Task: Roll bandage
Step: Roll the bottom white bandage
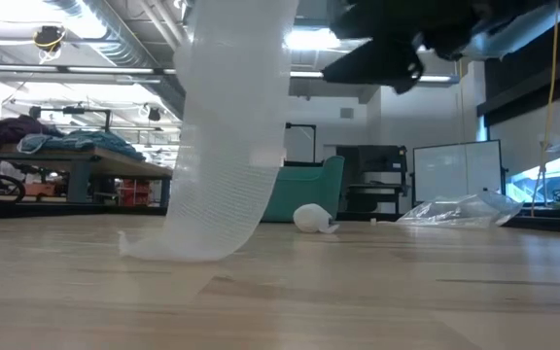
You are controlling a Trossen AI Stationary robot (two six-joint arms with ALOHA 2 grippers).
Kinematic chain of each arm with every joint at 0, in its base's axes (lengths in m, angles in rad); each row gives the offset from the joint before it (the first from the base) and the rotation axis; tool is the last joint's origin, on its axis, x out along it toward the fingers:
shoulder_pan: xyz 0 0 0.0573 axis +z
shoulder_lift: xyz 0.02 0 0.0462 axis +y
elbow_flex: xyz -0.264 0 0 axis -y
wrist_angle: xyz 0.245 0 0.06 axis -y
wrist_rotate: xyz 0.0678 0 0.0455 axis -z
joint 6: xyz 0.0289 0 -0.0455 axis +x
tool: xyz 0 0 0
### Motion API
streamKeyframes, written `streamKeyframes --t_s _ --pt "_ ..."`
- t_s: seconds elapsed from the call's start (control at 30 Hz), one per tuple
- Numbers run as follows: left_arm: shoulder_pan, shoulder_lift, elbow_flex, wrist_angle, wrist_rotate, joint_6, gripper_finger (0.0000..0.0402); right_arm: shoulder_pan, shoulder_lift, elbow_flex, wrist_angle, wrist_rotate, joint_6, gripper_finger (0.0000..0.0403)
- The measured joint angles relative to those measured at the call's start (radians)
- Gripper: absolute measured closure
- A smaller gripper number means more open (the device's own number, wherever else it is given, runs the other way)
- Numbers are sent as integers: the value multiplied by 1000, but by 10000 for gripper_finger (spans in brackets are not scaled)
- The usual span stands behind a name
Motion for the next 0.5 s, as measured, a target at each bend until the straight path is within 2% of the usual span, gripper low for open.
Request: streamKeyframes --t_s 0.27,0.4,0.5 --pt "16 0 0 0 0 -4 357 -26 72 2 206 -33 -85 113" --pt "15 0 0 1 0 -10 357 -30 73 2 257 -98 -90 142" --pt "18 0 0 4 0 -24 357 -28 73 2 271 -59 -107 174"
